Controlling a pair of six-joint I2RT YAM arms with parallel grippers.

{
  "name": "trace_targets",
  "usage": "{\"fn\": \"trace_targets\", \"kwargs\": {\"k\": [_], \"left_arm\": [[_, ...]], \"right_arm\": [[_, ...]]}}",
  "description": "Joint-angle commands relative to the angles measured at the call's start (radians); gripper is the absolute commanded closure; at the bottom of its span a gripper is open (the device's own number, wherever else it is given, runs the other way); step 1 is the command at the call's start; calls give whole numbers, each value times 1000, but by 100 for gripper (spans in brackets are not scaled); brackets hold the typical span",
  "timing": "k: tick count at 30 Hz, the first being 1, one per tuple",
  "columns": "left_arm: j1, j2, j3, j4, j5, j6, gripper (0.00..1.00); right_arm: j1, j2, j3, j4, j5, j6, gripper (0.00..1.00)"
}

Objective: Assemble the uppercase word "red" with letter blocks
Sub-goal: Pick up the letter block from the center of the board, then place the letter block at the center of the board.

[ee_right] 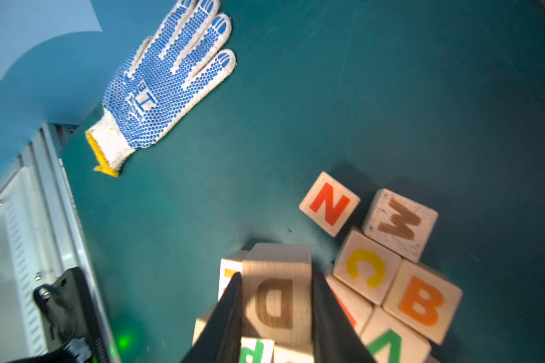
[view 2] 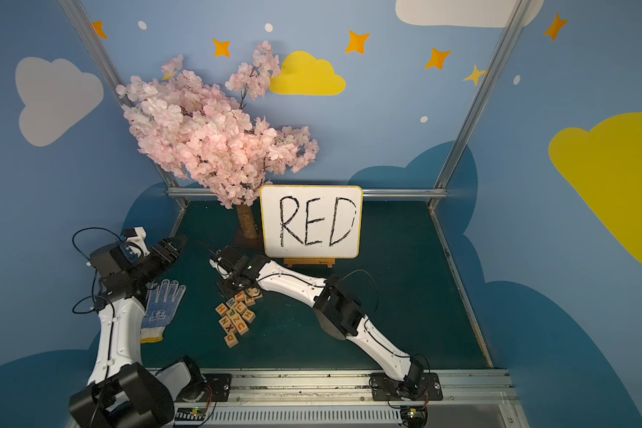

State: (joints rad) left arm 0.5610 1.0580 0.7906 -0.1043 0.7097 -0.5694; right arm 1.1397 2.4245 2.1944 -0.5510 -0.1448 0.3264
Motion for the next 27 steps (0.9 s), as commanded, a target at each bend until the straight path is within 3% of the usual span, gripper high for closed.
{"fn": "trace_targets", "kwargs": {"k": [1,11,21,27], "left_arm": [[3,-13,21,-9,9,22,29],[-50,-38,35,-55,-40,80,28],[-251,-130,74,-191,-205,220,28],[-358,-118,112,-239,-249,267,27]], "right_arm": [[-23,-91,-40,37,-13,27,82],[-93,-325,-318,38,70,54,82],[-156,-464,-516,-38,101,76,84],[-181,-556,-641,-35,136,98,84]]}}
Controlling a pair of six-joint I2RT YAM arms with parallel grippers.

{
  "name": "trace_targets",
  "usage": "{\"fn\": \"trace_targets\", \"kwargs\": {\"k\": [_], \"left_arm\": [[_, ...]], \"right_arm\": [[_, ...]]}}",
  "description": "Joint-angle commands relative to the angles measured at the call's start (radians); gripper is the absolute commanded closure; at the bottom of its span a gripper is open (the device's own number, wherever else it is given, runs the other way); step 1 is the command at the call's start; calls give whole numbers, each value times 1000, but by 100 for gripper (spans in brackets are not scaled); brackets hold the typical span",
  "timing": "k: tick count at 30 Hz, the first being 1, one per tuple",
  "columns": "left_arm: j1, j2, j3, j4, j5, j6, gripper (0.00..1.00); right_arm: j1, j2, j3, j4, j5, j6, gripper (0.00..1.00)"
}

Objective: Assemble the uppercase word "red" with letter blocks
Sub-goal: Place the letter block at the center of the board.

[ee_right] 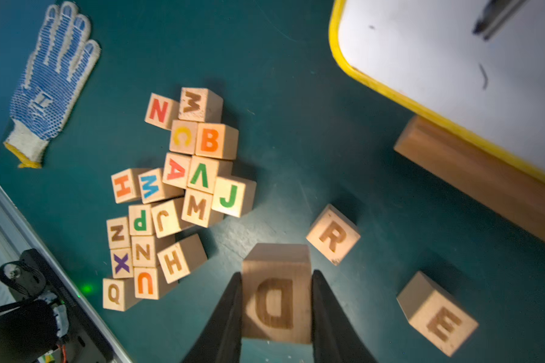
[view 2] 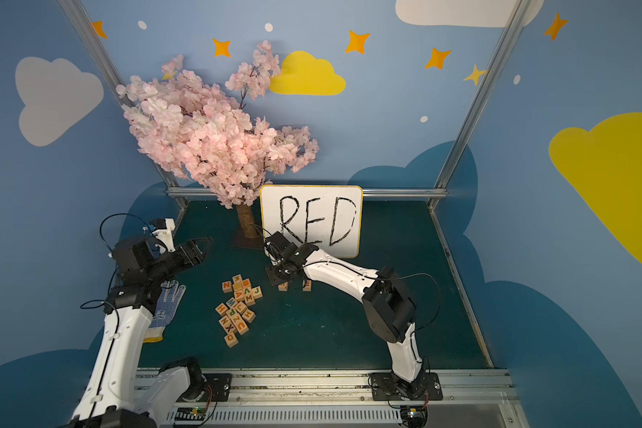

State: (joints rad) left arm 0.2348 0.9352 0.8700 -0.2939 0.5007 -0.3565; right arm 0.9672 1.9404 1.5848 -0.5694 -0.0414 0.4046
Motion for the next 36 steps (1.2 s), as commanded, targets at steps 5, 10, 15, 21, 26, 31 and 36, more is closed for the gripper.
{"fn": "trace_targets", "kwargs": {"k": [5,10,15,21,26,31,36], "left_arm": [[-135,18,52,-94,-86,93,28],[-200,34,74,-132,-113,132,29],[-286,80,105,-137,-129,162,29],[-404,168,153,-172,-98,226,29],[-444,237,182,-146,-78,247,29],[-469,292,213,-122,-65,258,29],[-472,307,195,-79,-34,257,29]], "right_arm": [[-34,-136,-115,-28,61,40,84],[-58,-169,-165,-70,116,61,84],[-87,-215,-251,-69,142,112,84],[-120,-269,-351,-96,194,173,84],[-162,-289,-424,-89,209,219,84],[-193,-280,-454,-60,203,220,84],[-209,-266,-462,-43,232,196,84]]}}
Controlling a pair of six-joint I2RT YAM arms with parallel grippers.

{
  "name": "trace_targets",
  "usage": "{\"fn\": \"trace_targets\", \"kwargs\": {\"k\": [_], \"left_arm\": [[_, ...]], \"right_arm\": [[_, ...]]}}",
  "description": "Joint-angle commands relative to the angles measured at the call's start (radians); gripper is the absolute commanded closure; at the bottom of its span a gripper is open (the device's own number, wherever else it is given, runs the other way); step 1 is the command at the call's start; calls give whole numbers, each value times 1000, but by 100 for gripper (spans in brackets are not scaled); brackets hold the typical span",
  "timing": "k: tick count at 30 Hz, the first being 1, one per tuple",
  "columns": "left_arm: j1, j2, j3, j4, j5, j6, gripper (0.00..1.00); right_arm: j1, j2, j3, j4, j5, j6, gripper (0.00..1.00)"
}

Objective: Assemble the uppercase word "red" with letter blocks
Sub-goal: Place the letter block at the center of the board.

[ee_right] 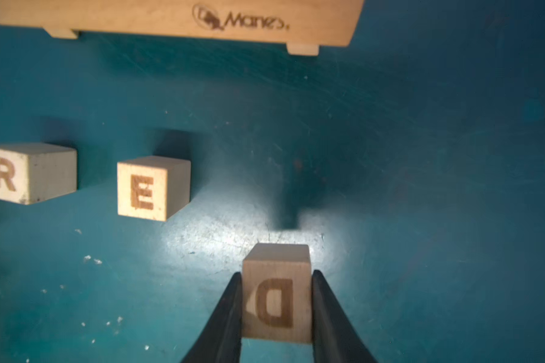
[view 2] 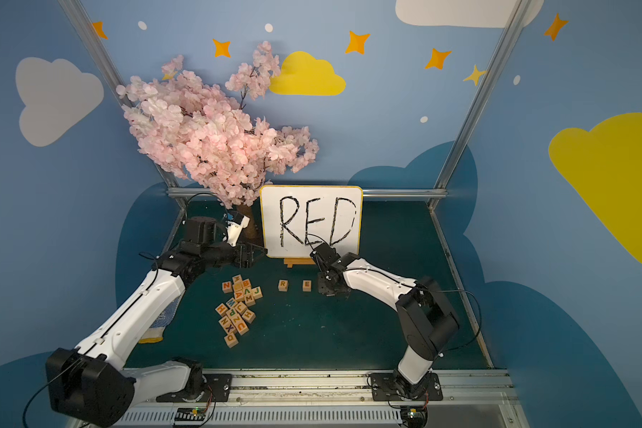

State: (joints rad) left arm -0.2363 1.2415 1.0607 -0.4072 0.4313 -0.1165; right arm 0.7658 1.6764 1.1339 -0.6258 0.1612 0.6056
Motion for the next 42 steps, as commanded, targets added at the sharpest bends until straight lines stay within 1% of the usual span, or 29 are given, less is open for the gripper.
{"fn": "trace_targets", "kwargs": {"k": [1,11,16,24,27,32,35,39,42], "left_arm": [[-1,1,-4,43,37,15,29],[-1,0,-31,74,37,25,28],[3,11,-33,76,41,26,28],[7,1,-43,83,49,34,28],[9,-1,-45,84,47,36,28],[11,-7,-47,81,49,37,28],[12,-10,-48,81,49,37,28],[14,-19,-53,82,41,35,28],[13,-27,-56,81,37,36,28]], "right_arm": [[-9,-1,-15,21,34,-11,84],[-30,31,-47,71,70,-53,84],[-31,53,-56,94,63,-73,83],[-31,81,-77,124,47,-66,82],[-30,83,-85,125,45,-64,78],[-29,68,-88,106,53,-56,64],[-27,43,-84,87,56,-50,58],[-25,-13,-66,47,39,-26,55],[-25,-59,-57,9,10,25,56]]}}
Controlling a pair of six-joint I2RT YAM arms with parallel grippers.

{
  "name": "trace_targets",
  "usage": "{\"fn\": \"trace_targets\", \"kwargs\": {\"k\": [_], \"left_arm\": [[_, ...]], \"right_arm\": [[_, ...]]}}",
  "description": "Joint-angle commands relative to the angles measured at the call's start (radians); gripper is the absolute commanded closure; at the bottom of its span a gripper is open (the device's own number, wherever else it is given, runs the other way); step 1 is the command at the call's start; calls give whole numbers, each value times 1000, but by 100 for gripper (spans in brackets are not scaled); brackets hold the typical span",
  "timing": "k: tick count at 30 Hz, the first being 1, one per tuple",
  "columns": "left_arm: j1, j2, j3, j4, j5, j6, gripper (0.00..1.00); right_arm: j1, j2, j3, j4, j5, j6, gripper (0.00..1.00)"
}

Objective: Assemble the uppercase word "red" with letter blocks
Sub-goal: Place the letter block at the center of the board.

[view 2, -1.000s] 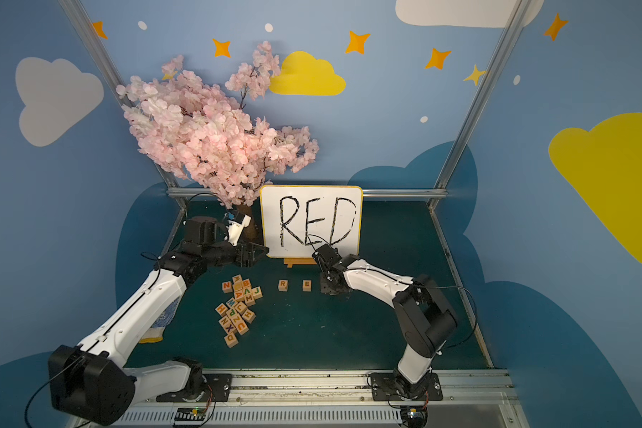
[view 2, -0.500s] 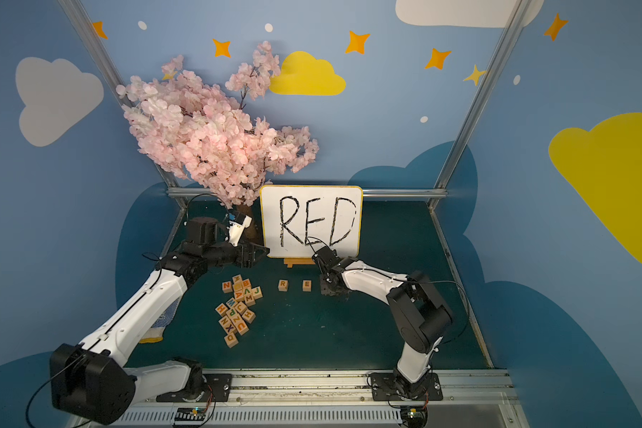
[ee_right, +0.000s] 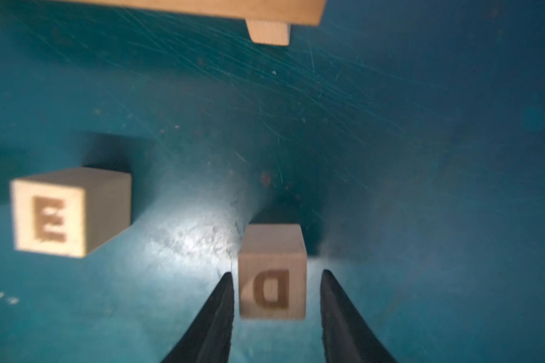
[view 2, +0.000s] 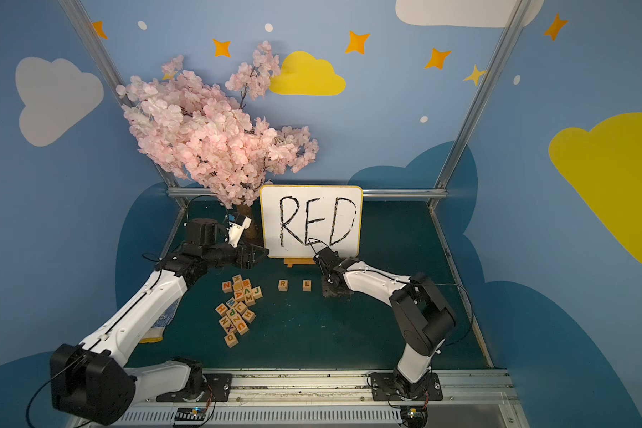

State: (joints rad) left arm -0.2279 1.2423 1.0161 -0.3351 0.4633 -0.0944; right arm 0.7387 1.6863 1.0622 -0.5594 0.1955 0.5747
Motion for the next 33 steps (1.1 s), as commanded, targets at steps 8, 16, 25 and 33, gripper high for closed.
{"fn": "trace_targets", "kwargs": {"k": [8,16,25,33], "left_arm": [[13,-39,-12,9,5,10,28],[19,-48,-17,8,-1,9,28],[34,-49,-17,7,-9,12,28],[48,-51,-18,10,-4,10,28]], "right_arm": [[3,-96,15,-108,-174,200,61],[-3,52,158,-255,-54,86,57],[-8,116,275,-317,8,-219,56],[-11,162,352,-387,-12,-437,57]]}}
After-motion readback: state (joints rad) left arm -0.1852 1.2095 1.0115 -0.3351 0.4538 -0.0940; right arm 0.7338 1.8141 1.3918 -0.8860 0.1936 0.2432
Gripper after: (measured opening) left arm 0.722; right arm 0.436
